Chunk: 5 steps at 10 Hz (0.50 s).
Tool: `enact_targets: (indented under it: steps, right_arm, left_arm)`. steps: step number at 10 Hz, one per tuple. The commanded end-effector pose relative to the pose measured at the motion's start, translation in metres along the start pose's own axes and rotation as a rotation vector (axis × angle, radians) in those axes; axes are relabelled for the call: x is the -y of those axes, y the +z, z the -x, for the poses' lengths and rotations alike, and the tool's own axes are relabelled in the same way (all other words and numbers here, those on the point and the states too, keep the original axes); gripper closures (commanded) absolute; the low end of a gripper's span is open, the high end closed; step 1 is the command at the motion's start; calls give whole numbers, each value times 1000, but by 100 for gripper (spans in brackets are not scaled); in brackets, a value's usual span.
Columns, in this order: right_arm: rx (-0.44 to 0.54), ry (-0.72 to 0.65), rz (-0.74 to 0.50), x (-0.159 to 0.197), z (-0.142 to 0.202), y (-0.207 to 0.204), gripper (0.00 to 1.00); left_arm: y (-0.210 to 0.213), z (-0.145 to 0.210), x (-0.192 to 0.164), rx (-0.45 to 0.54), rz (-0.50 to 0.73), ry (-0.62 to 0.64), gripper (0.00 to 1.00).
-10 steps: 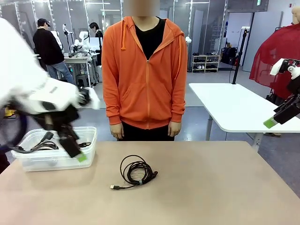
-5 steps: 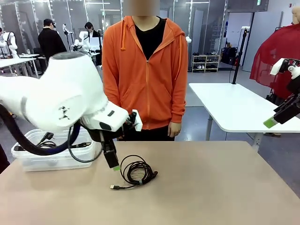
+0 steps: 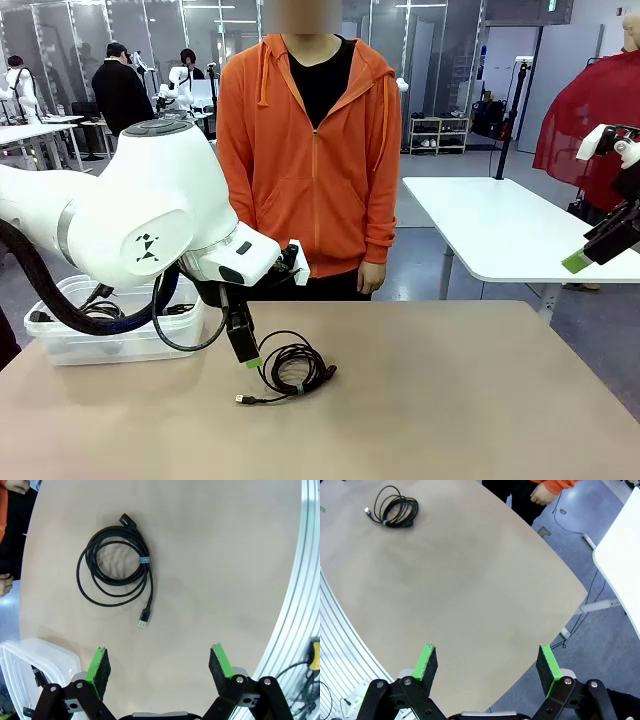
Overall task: Organize and store the cables.
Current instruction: Place the USB Extension Cable into the Organizing box.
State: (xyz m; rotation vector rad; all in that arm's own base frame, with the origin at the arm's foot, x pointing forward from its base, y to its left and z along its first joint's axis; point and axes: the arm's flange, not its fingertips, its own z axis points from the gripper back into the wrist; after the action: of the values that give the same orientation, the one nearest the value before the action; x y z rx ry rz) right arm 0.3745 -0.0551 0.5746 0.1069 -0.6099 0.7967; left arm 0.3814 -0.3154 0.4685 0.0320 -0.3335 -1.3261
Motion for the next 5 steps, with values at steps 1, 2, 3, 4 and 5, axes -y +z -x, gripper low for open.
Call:
enact_targets:
  steps: [1, 2, 3, 4, 5]
  right_arm:
    - [-4, -8, 3, 2, -3, 0, 0]
    - [-4, -8, 3, 2, -3, 0, 0]
    - [-4, -8, 3, 2, -3, 0, 0]
    - [-4, -8, 3, 2, -3, 0, 0]
    - [-4, -8, 3, 2, -3, 0, 0]
  left_arm:
    - [-16, -7, 0, -55, 35, -72, 0]
    - [-34, -14, -4, -95, -11, -113, 0]
    - [-47, -22, -7, -78, -28, -150, 0]
    - [-63, -26, -11, -107, -49, -138, 0]
    - [-78, -29, -16, -116, -49, -97, 0]
